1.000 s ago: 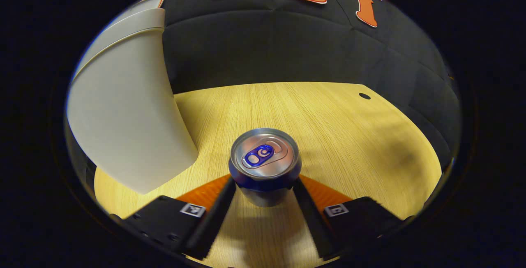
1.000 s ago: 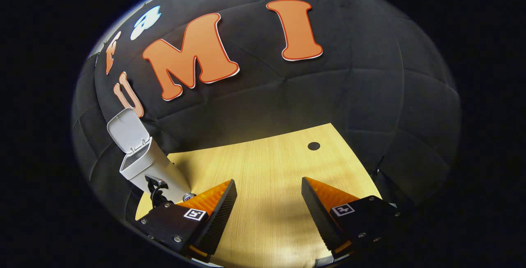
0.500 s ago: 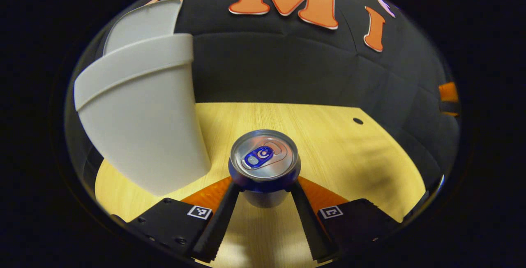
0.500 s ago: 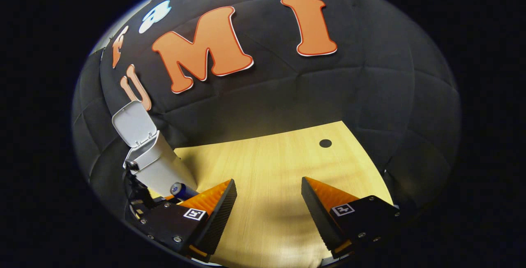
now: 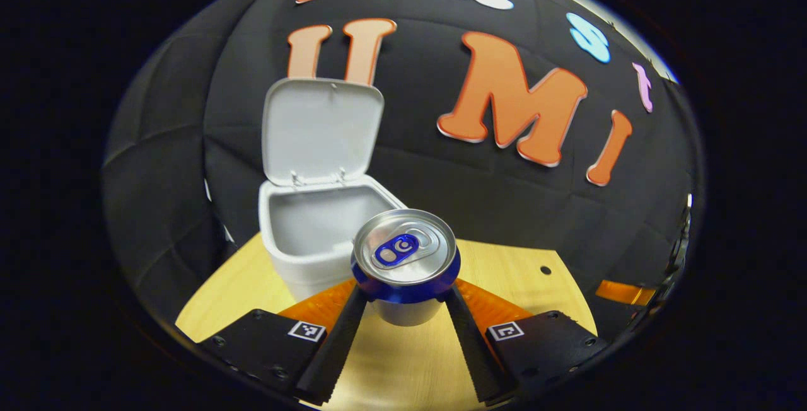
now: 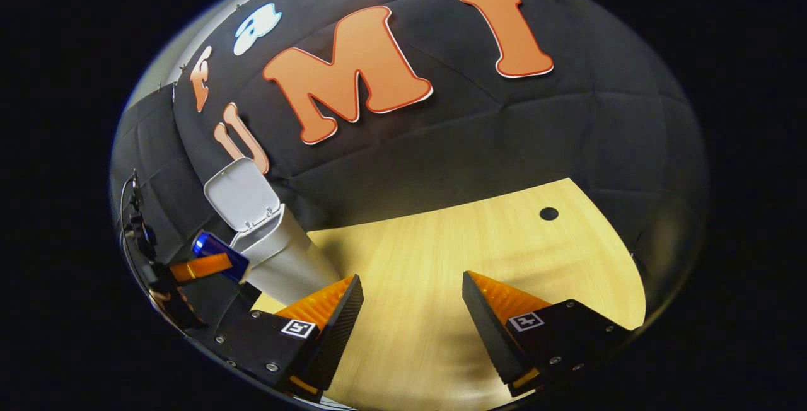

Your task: Press the lid of the desktop garbage bin to open it, pick up the crumpled paper on the desktop and throw it into the bin, then pick up the pop can on the desktop and drop it into the bin, and finally close the garbage bin lid.

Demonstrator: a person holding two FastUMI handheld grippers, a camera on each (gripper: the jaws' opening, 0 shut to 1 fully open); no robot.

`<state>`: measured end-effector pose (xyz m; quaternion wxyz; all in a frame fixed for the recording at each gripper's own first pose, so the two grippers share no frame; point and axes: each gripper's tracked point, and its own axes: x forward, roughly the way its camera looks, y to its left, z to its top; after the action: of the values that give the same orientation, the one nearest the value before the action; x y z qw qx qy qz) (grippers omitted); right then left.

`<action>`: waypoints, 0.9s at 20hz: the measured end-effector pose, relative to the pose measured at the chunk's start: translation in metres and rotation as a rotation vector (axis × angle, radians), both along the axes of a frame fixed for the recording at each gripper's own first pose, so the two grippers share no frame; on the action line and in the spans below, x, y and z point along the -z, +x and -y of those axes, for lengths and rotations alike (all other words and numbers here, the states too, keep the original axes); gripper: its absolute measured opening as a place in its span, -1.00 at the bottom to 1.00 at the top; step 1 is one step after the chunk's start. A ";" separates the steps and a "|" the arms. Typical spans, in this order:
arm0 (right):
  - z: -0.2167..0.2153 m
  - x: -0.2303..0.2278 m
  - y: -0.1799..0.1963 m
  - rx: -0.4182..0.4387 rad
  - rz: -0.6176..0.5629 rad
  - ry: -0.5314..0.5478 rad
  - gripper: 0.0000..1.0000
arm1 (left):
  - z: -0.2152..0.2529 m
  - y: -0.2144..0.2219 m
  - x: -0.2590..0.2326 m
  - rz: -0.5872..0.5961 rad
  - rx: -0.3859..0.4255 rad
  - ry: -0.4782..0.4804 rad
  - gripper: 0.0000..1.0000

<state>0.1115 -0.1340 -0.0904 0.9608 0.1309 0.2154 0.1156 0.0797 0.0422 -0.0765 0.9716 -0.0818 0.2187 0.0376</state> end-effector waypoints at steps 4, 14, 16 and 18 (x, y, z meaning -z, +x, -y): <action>-0.007 -0.002 -0.001 -0.008 0.007 0.029 0.90 | -0.066 0.043 -0.026 -0.004 -0.085 0.096 0.56; 0.032 0.002 -0.007 0.117 -0.007 0.047 0.90 | -0.089 0.099 0.044 -0.158 -0.095 0.122 0.63; 0.033 0.002 -0.007 0.127 -0.009 0.048 0.90 | -0.091 0.100 0.052 -0.175 -0.098 0.128 0.67; 0.031 0.006 -0.007 0.129 -0.015 0.045 0.90 | -0.093 0.098 0.059 -0.193 -0.099 0.124 0.67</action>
<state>0.1048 -0.1654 -0.0961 0.9614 0.1670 0.2110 0.0573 0.1775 0.1356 -0.1351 0.9462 -0.0284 0.3043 0.1065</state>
